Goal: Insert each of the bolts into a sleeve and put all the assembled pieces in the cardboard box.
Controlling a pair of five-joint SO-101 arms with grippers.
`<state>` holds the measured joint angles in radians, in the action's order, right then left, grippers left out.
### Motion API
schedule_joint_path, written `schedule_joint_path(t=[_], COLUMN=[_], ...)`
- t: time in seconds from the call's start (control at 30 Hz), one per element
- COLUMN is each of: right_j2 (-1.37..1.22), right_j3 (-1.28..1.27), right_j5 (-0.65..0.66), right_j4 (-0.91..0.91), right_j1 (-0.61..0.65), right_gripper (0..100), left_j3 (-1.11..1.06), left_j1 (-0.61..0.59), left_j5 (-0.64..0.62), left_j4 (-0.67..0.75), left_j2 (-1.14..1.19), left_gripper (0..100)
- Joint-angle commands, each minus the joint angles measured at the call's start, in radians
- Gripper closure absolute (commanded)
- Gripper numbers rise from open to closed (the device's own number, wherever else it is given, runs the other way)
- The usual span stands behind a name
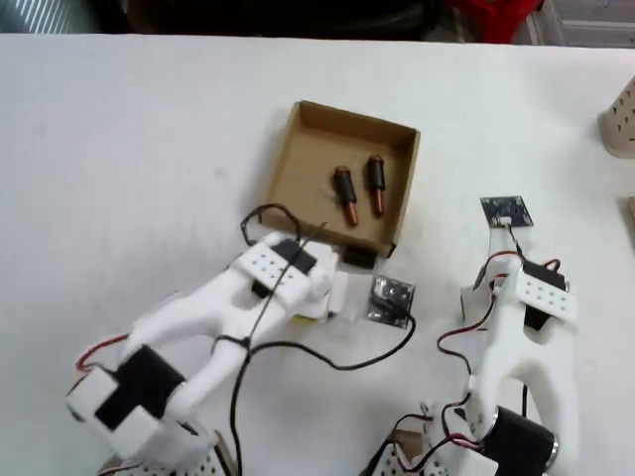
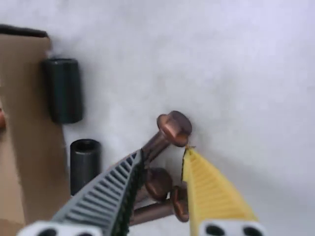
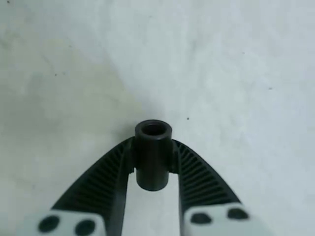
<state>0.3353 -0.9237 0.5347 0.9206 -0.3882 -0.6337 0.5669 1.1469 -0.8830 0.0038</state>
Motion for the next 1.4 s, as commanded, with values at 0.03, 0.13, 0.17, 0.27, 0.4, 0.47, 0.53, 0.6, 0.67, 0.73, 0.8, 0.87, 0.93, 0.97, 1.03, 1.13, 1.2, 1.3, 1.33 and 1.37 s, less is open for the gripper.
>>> schedule_joint_path(t=[0.03, 0.13, 0.17, 0.27, 0.4, 0.47, 0.53, 0.6, 0.67, 0.73, 0.8, 0.87, 0.93, 0.97, 1.03, 1.13, 1.2, 1.3, 1.33, 1.37], right_j2=[0.012, 0.012, 0.012, 0.012, 0.012, 0.012, 0.012, 0.012, 0.012, 0.012, 0.012, 0.012, 0.012, 0.012, 0.012, 0.012, 0.012, 0.012, 0.012, 0.012], right_j3=[0.005, 0.005, 0.005, 0.005, 0.005, 0.005, 0.005, 0.005, 0.005, 0.005, 0.005, 0.003, 0.003, 0.003, 0.003, 0.003, 0.003, 0.003, 0.003, 0.002], right_j5=[0.012, 0.012, 0.012, 0.012, 0.012, 0.012, 0.012, 0.012, 0.012, 0.012, 0.012, 0.012, 0.012, 0.012, 0.012, 0.011, 0.008, 0.003, 0.003, 0.003], right_j4=[-0.013, -0.013, -0.013, -0.013, -0.013, -0.013, -0.013, -0.013, -0.013, -0.013, -0.015, -0.021, -0.022, -0.024, -0.024, -0.024, -0.025, -0.025, -0.025, -0.025], right_j1=[-0.008, -0.007, -0.007, -0.007, -0.005, -0.005, -0.005, -0.005, -0.005, -0.005, -0.004, -0.004, -0.004, -0.004, -0.004, -0.004, -0.004, 0.002, 0.010, 0.013], right_gripper=[98.1, 98.1, 98.1, 98.1, 98.1, 98.1, 98.1, 98.1, 98.1, 98.1, 98.1, 98.1, 98.1, 98.1, 98.1, 98.1, 98.1, 98.1, 98.1, 98.1], left_j3=[0.104, 0.143, 0.147, 0.150, 0.153, 0.153, 0.150, 0.153, 0.153, 0.153, 0.153, 0.155, 0.155, 0.155, 0.172, 0.207, 0.235, 0.272, 0.281, 0.287], left_j1=[-0.007, 0.002, 0.002, -0.005, 0.002, 0.019, 0.027, 0.028, 0.030, 0.035, 0.039, 0.053, 0.061, 0.061, 0.054, 0.027, -0.008, -0.074, -0.096, -0.114], left_j5=[0.008, 0.008, 0.008, 0.008, 0.008, 0.006, -0.020, -0.077, -0.114, -0.144, -0.189, -0.245, -0.334, -0.382, -0.463, -0.560, -0.612, -0.700, -0.726, -0.752], left_j4=[0.054, 0.031, 0.029, 0.028, 0.032, 0.034, 0.034, 0.035, 0.055, 0.069, 0.071, 0.091, 0.117, 0.129, 0.140, 0.140, 0.140, 0.140, 0.140, 0.140], left_j2=[0.119, 0.148, 0.150, 0.159, 0.165, 0.165, 0.162, 0.160, 0.160, 0.159, 0.159, 0.157, 0.156, 0.156, 0.156, 0.156, 0.156, 0.156, 0.154, 0.147], left_gripper=[85, 85, 85, 85, 94, 99, 97, 97, 97, 97, 97, 97, 97, 97, 97, 97, 97, 97, 97, 97])
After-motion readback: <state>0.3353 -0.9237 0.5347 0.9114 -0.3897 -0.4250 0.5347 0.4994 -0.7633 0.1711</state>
